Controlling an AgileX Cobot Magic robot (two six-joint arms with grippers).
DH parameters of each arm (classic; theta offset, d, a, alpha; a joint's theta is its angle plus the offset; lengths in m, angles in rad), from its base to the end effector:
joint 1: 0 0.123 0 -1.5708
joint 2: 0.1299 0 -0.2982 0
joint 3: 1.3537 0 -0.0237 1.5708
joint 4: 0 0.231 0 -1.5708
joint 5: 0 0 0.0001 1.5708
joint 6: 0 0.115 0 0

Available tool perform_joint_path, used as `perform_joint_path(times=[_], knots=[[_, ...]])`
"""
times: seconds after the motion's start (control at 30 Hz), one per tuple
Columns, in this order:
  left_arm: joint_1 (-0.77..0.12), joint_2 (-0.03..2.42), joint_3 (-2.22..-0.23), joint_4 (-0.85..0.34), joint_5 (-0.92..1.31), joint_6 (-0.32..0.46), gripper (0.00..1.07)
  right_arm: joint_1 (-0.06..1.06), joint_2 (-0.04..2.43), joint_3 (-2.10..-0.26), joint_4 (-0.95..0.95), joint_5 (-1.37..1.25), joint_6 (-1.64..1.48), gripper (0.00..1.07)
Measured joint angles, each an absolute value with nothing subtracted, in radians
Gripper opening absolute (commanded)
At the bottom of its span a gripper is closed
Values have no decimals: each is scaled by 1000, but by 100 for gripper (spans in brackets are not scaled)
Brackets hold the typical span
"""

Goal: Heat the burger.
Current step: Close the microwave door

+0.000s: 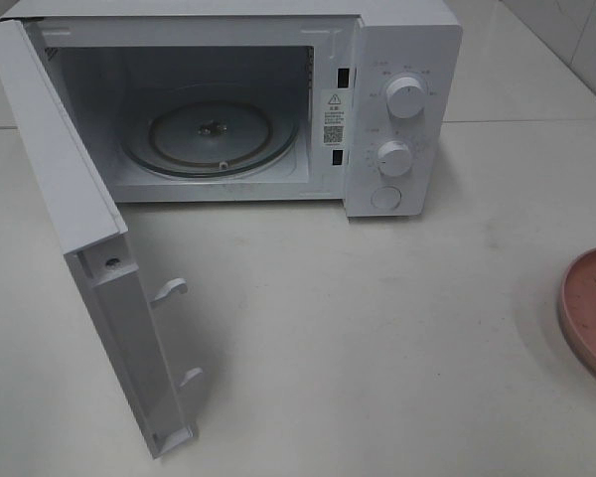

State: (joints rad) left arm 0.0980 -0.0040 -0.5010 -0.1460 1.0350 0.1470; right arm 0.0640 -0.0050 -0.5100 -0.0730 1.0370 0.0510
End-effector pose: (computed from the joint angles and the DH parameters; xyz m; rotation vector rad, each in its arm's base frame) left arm -0.0126 -0.0157 0.2606 0.0540 2.0045 -0.0172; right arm -0.0143 -0.0082 0.2622 -0.0101 2.0035 -0.0131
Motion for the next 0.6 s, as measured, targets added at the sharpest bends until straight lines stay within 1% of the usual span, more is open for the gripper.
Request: perform_joint_path(times=[0.6], knots=[[98,-4,-501,-146,1035,147,98,64,-5,-510,-73,1037,51,76]])
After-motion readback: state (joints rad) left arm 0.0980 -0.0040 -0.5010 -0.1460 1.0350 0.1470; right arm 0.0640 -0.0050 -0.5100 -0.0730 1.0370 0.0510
